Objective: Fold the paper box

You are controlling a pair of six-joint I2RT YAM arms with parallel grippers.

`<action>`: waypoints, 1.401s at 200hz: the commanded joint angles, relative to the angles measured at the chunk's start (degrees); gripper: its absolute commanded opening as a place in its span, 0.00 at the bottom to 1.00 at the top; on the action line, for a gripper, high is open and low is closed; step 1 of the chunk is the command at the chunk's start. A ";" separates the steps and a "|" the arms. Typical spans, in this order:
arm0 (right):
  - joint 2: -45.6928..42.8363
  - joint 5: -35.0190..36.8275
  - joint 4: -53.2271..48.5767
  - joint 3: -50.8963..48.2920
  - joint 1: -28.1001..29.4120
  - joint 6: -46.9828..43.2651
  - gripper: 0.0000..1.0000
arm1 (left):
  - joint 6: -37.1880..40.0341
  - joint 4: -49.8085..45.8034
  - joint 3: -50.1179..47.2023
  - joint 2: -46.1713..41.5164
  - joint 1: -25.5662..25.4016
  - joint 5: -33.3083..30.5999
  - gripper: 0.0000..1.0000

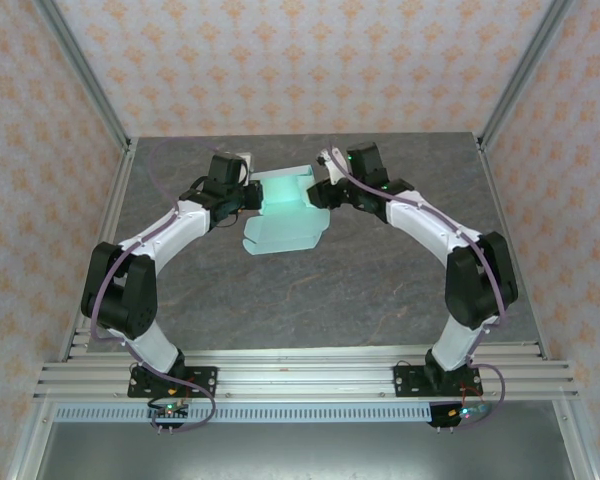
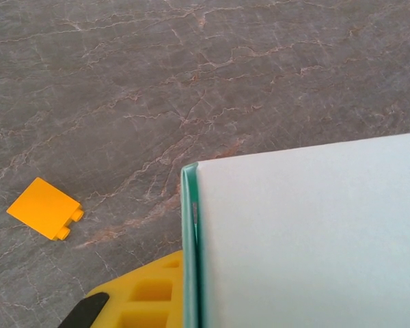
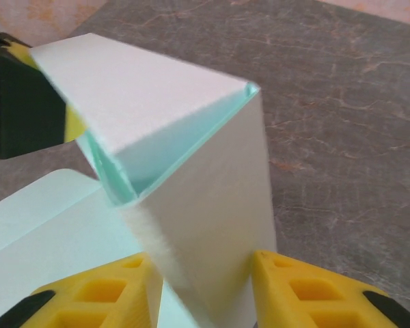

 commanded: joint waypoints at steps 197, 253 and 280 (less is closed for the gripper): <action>9.09 63.85 -1.84 9.81 15.75 9.49 0.16 | 0.68 -0.33 0.54 -3.14 -1.90 1.82 0.00; 10.71 71.88 -3.80 11.54 15.75 11.22 0.15 | 0.42 -0.32 0.35 -3.01 -1.92 0.80 0.00; 12.02 75.01 -5.42 12.89 15.75 11.50 0.16 | 0.38 -0.18 0.18 -3.07 -1.88 0.53 0.00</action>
